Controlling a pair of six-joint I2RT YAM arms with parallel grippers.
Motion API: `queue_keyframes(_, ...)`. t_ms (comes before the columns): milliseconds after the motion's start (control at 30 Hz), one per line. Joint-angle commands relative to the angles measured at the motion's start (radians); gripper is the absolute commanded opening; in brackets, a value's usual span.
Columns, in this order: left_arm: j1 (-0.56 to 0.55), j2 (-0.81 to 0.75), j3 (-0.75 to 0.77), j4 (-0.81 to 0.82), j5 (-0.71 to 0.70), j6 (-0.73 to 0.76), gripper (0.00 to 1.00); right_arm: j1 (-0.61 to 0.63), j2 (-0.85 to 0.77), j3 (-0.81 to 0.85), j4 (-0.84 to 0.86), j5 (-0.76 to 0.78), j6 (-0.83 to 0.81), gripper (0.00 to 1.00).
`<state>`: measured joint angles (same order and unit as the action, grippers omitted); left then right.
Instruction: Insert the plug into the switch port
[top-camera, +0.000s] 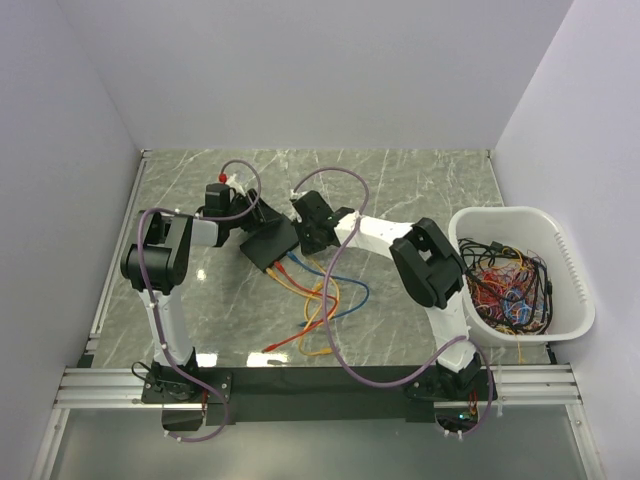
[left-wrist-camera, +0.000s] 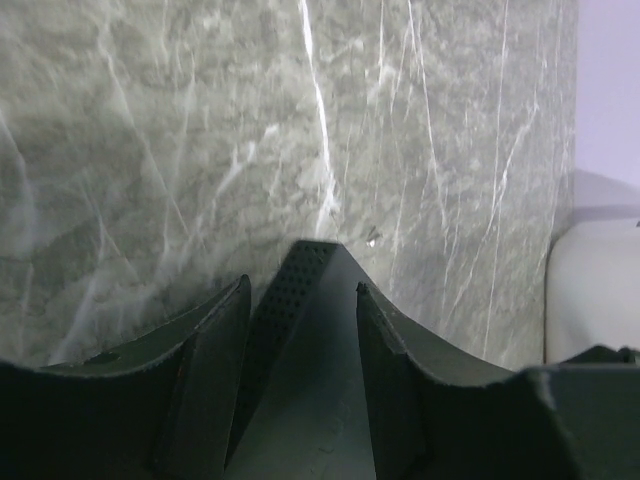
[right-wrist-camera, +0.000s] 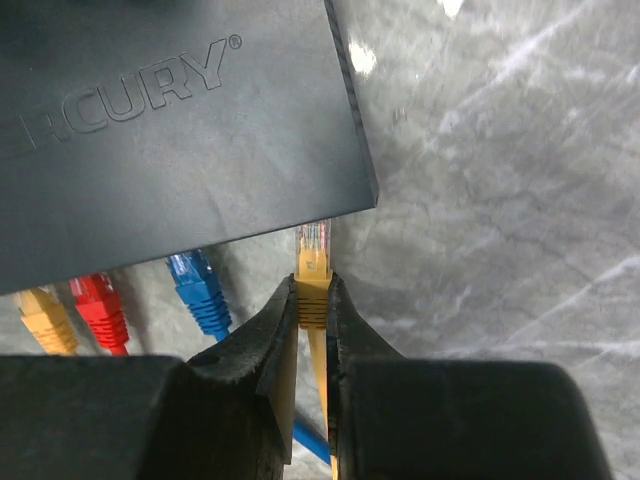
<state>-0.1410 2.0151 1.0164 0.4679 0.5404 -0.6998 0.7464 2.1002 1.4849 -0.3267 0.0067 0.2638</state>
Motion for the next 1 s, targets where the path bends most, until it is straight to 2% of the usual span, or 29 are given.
queue_keyframes(0,0.000,0.002,-0.009,0.058,0.052,0.020,0.52,0.007,0.030,0.055,-0.005,0.003,0.003,0.00)
queue_keyframes(533,-0.042,0.054,0.057,-0.022,0.087,0.089,0.50,0.027,0.069,0.140,-0.064,-0.045,-0.032,0.00)
queue_keyframes(967,-0.055,0.060,0.063,-0.035,0.115,0.112,0.49,0.038,0.084,0.187,-0.094,-0.014,-0.072,0.00)
